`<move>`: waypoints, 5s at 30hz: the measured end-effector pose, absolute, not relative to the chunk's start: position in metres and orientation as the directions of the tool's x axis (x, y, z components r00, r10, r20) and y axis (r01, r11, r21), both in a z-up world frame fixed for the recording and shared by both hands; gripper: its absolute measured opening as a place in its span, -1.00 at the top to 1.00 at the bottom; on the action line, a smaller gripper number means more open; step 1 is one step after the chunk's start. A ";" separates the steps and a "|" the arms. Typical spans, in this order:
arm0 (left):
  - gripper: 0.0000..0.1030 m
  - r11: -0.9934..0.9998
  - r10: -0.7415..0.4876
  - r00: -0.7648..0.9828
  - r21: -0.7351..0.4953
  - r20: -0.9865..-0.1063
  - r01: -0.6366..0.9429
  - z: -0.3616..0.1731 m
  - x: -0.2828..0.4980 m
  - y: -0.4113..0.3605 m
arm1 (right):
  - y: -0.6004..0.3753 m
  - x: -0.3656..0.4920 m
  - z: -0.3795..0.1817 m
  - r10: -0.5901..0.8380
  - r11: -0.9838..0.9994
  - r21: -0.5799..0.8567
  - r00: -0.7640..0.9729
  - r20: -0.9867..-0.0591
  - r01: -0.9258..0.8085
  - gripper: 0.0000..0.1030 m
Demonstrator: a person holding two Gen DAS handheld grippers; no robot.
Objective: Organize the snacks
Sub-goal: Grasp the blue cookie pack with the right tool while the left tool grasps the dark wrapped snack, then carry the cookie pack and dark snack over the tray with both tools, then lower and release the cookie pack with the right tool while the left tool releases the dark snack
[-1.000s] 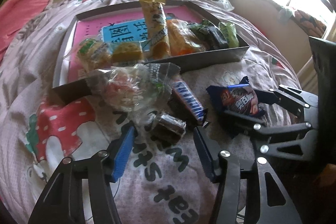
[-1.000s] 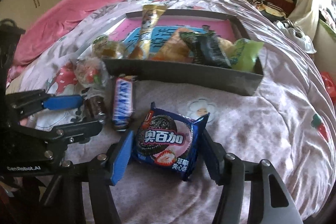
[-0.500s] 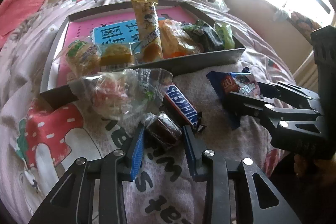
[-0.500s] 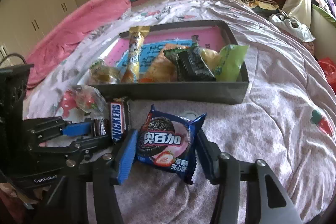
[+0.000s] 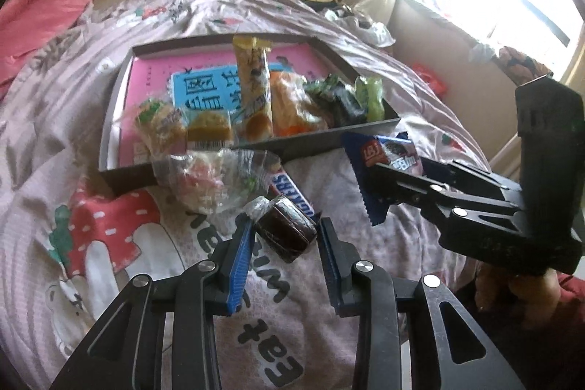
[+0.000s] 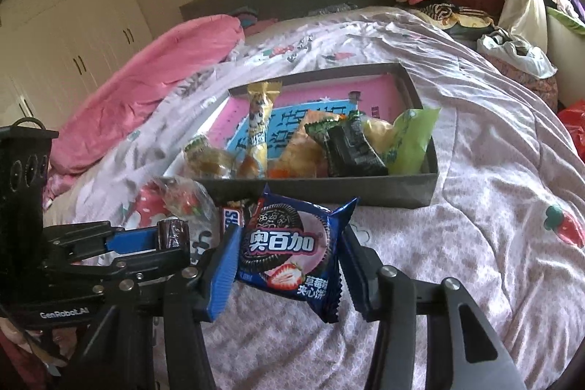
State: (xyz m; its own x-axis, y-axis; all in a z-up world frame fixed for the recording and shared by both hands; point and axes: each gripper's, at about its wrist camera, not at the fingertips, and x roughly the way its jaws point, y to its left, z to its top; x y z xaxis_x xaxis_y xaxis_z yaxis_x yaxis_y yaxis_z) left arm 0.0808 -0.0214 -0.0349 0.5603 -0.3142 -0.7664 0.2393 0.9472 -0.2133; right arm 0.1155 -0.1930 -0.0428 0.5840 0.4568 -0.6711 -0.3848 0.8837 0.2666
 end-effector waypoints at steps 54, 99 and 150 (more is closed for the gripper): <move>0.29 0.984 -0.149 0.645 -0.179 -0.749 0.020 -0.015 0.144 0.027 | -0.191 0.157 -0.021 0.484 0.874 0.281 0.667 -0.566 -0.395 -0.01; 0.29 0.987 -0.122 0.615 -0.163 -0.779 -0.012 -0.040 0.160 0.026 | -0.160 0.198 -0.035 0.480 0.872 0.230 0.662 -0.576 -0.432 -0.01; 0.14 0.984 -0.126 0.626 -0.175 -0.769 -0.017 -0.038 0.163 0.030 | -0.170 0.198 -0.039 0.480 0.874 0.245 0.661 -0.577 -0.420 -0.25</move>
State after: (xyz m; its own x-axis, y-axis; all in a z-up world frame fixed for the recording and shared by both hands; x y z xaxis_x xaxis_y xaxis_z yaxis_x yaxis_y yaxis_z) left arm 0.1631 0.0300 -0.0380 0.6263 -0.1263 -0.7693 -0.0166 0.9844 -0.1751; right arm 0.1979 -0.1696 -0.0390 0.6607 0.4796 -0.5775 -0.4203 0.8738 0.2447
